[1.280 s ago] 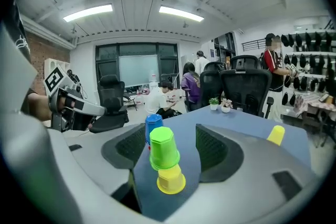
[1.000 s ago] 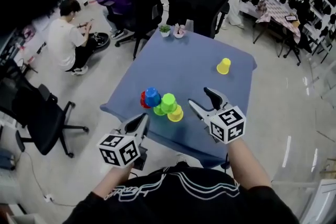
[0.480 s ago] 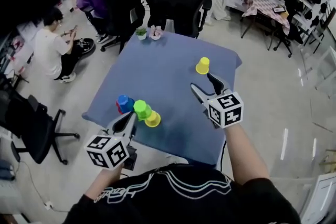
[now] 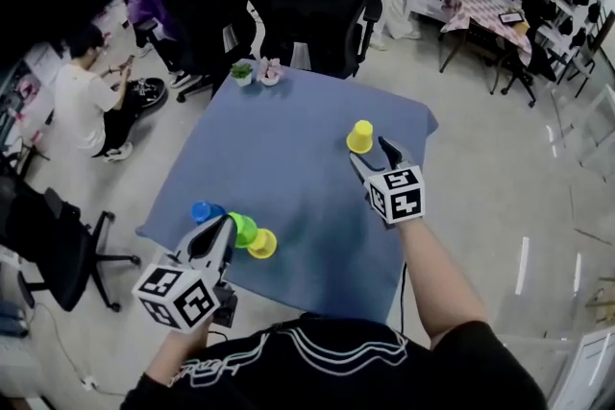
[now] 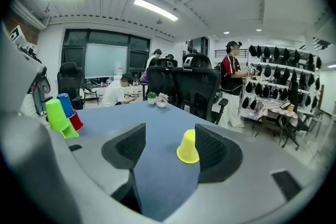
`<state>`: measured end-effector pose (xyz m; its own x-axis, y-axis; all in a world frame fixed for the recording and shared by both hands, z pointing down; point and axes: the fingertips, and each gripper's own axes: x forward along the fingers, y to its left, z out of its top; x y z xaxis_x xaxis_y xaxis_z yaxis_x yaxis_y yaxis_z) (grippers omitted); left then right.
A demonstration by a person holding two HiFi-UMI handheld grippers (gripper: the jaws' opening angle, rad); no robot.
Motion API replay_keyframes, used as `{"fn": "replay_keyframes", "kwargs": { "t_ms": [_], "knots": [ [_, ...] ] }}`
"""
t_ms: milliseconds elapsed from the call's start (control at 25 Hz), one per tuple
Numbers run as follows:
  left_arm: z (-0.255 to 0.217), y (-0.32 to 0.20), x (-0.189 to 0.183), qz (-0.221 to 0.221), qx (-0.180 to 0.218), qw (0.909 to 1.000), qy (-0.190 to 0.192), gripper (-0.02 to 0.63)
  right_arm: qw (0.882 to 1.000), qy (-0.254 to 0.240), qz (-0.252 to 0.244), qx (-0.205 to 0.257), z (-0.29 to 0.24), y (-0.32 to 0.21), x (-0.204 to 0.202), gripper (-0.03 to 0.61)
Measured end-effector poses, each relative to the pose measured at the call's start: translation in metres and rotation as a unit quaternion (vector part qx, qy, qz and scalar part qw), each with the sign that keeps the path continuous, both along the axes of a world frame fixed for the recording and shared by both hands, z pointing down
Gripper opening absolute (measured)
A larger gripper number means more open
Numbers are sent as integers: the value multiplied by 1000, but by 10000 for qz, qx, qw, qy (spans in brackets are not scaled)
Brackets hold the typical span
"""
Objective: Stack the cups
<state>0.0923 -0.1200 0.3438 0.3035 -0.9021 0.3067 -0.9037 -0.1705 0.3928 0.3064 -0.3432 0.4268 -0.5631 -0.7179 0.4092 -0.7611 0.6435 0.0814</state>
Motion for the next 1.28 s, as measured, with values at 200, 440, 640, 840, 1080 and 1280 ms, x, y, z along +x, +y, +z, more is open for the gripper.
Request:
{"fn": "replay_keyframes", "kwargs": {
  "t_ms": [200,440,640,840,1080,1280],
  "knots": [
    [-1,-13,-4,-108,11,9999,-25,28,9996,102,206,-165,38,-41,9,296],
    [0,-26,-21,-419,204,9987,-189,29,9985,186,412,-319,70,-74,12,296],
    [10,-36,-26,-455,64,9987,-210,28,9973,279,487,-475,92,-94,11,296],
    [20,-42,-31,-514,0,9983,-289,28,9966,364,510,-537,107,-105,10,296],
    [26,-43,-37,-585,-54,9979,-274,28,9962,324,526,-613,112,-110,8,271],
    [26,-46,-43,-561,-93,9980,-261,29,9954,352,571,-678,112,-114,5,252]
  ]
}}
